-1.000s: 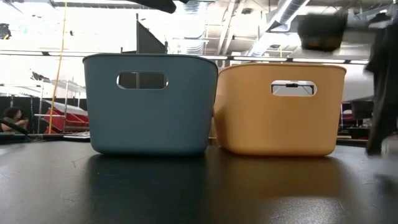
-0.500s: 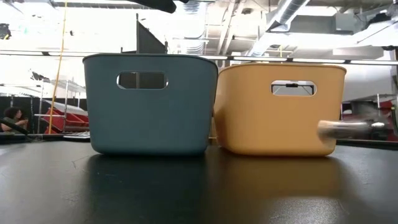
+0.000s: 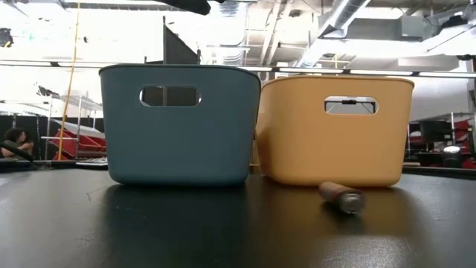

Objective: Sort batteries
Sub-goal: Put the silver battery into the yellow bin

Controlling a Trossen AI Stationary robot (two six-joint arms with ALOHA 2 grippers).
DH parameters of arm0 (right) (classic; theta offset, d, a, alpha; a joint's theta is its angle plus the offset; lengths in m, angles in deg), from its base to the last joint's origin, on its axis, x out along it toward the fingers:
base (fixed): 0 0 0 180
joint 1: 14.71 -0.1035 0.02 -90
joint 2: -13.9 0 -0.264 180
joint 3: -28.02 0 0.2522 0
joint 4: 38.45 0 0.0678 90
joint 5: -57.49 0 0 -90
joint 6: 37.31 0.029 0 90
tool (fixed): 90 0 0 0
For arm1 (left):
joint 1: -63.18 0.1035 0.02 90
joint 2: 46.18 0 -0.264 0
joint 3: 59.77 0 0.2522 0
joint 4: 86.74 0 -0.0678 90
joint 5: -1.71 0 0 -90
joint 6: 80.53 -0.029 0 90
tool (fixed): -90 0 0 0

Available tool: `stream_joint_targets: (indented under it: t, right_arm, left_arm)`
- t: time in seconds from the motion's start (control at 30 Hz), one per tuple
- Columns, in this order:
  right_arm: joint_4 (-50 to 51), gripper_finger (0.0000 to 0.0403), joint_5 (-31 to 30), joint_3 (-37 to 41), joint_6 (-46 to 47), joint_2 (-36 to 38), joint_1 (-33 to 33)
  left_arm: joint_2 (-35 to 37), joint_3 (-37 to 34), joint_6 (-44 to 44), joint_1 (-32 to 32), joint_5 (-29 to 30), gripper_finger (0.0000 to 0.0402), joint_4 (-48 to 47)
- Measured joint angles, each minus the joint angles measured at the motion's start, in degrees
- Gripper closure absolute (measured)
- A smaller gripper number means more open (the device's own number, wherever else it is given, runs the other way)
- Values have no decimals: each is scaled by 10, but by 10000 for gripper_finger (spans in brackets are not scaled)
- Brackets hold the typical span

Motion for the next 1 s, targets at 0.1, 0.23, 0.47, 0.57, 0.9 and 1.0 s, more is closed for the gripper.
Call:
stream_joint_targets:
  t: [0.1, 0.23, 0.47, 0.57, 0.9, 1.0]
  right_arm:
    - [-41, 281, 36, 0, 11, -24, -29]
    - [-71, 213, 58, 0, -21, -85, -78]
    - [-95, 189, 62, -31, -69, -210, -87]
    - [-100, 200, 62, -62, -97, -243, -80]
    - [-129, 221, 88, -109, -192, -301, -38]
    - [-122, 221, 88, -111, -187, -299, -33]
  left_arm:
    - [0, 0, -1, 0, 0, 203, 0]
    - [0, 0, -1, 0, 0, 203, 0]
    - [0, 0, -1, 0, -4, 203, 1]
    - [0, 8, -18, -6, -16, 203, -2]
    - [1, 73, -55, -37, -53, 203, -56]
    - [1, 80, 1, -57, -138, 203, -112]
